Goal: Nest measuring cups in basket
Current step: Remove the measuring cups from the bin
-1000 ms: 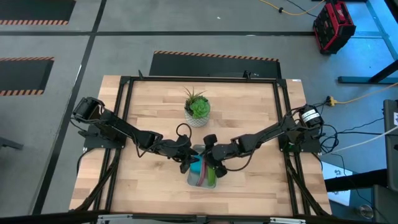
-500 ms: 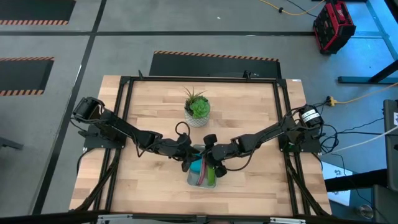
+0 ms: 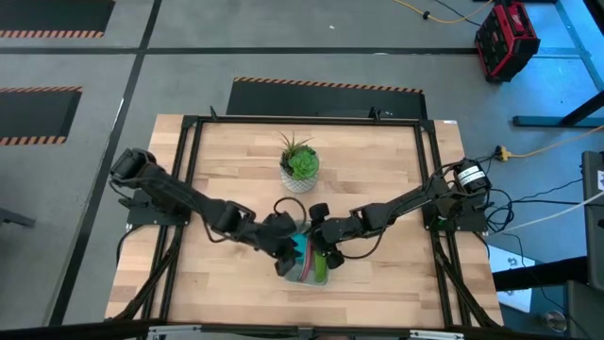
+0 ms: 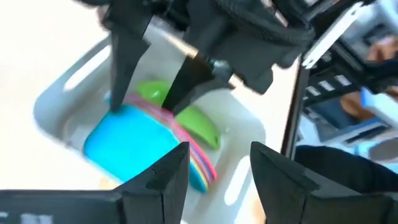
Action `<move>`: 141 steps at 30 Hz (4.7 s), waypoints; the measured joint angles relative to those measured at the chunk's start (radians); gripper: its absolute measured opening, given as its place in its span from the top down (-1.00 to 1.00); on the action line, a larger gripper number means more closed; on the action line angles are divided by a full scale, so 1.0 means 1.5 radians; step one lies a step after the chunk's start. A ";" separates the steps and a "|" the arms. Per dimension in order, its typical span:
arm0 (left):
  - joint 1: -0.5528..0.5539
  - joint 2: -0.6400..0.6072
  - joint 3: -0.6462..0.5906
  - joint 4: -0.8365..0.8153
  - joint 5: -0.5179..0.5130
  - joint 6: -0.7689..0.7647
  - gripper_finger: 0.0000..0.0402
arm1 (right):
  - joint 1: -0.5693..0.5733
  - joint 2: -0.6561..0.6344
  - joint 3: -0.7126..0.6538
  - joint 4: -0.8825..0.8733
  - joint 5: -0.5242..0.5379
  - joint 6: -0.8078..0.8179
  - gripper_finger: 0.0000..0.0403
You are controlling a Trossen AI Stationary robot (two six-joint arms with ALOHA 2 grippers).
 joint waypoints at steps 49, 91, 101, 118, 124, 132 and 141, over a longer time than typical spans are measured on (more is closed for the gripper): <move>-0.039 0.156 0.221 -0.078 0.072 -0.389 0.19 | 0.040 -0.347 -0.007 -0.438 0.000 0.000 -0.11; -0.004 0.362 0.326 -0.291 0.074 -0.428 0.19 | 0.060 -0.401 -0.080 -0.442 -0.006 -0.002 -0.11; -0.003 0.361 0.320 -0.288 0.048 -0.410 0.19 | 0.060 -0.401 -0.080 -0.439 -0.006 -0.002 -0.11; -0.003 0.361 0.302 -0.288 0.044 -0.390 0.46 | 0.060 -0.401 -0.080 -0.439 -0.006 -0.001 -0.11; -0.003 0.358 0.302 -0.283 0.036 -0.364 0.65 | 0.060 -0.401 -0.080 -0.439 -0.006 0.000 -0.11; -0.003 0.358 0.313 -0.288 0.037 -0.350 0.65 | 0.060 -0.401 -0.080 -0.439 -0.006 0.000 -0.11; -0.003 0.359 0.360 -0.322 0.059 -0.322 0.65 | 0.060 -0.401 -0.080 -0.439 -0.006 0.000 -0.11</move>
